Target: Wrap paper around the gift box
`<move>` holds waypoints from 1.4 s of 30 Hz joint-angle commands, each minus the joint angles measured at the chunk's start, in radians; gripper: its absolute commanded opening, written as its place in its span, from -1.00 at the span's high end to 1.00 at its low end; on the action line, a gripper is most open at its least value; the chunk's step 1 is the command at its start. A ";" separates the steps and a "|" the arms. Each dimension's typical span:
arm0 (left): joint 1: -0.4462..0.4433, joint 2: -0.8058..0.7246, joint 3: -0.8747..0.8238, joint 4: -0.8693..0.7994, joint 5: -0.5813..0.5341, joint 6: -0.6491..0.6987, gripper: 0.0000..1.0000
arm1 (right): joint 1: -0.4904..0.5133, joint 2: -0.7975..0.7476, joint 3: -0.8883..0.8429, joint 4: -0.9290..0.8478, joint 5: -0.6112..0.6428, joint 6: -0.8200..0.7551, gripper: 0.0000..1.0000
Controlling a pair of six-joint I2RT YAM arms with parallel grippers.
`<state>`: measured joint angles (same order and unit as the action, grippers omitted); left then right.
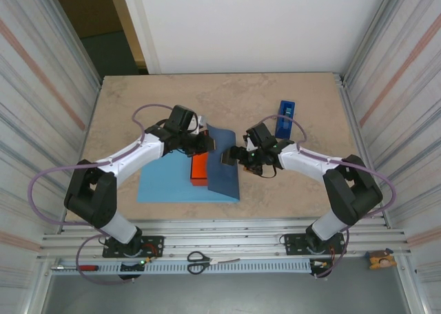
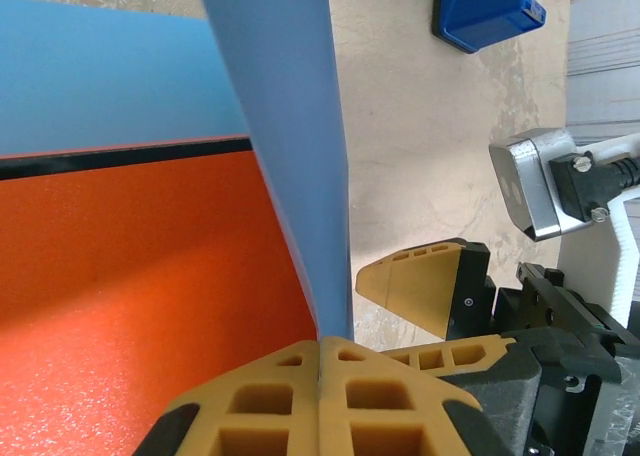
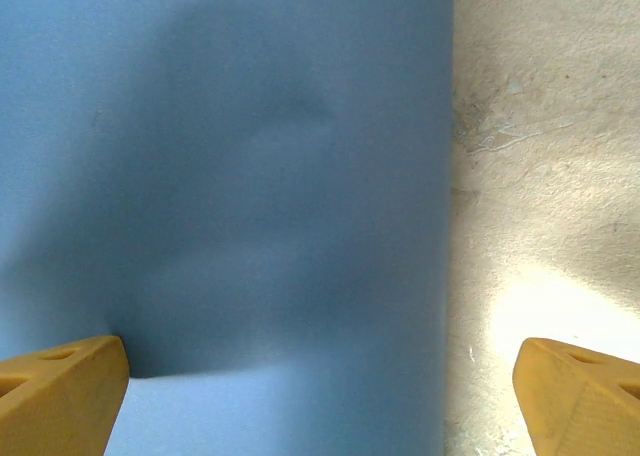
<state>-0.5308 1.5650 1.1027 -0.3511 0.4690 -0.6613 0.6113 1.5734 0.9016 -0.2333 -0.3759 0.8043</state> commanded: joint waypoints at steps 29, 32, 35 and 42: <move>0.074 -0.048 -0.054 -0.156 -0.118 0.147 -0.98 | 0.025 0.062 0.033 -0.060 0.030 0.038 -0.91; 0.074 -0.023 -0.072 -0.106 -0.061 0.144 -0.97 | 0.025 0.059 0.032 -0.058 0.039 0.052 -0.91; 0.073 0.000 -0.097 -0.070 -0.040 0.126 -0.94 | 0.030 0.057 0.026 -0.045 0.046 0.072 -0.92; 0.072 0.017 -0.144 -0.031 -0.025 0.108 -0.78 | 0.036 0.060 0.019 -0.031 0.063 0.105 -0.92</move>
<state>-0.4545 1.5787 0.9764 -0.4133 0.4126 -0.5507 0.6380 1.6173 0.9108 -0.2462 -0.3435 0.8726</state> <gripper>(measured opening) 0.895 0.961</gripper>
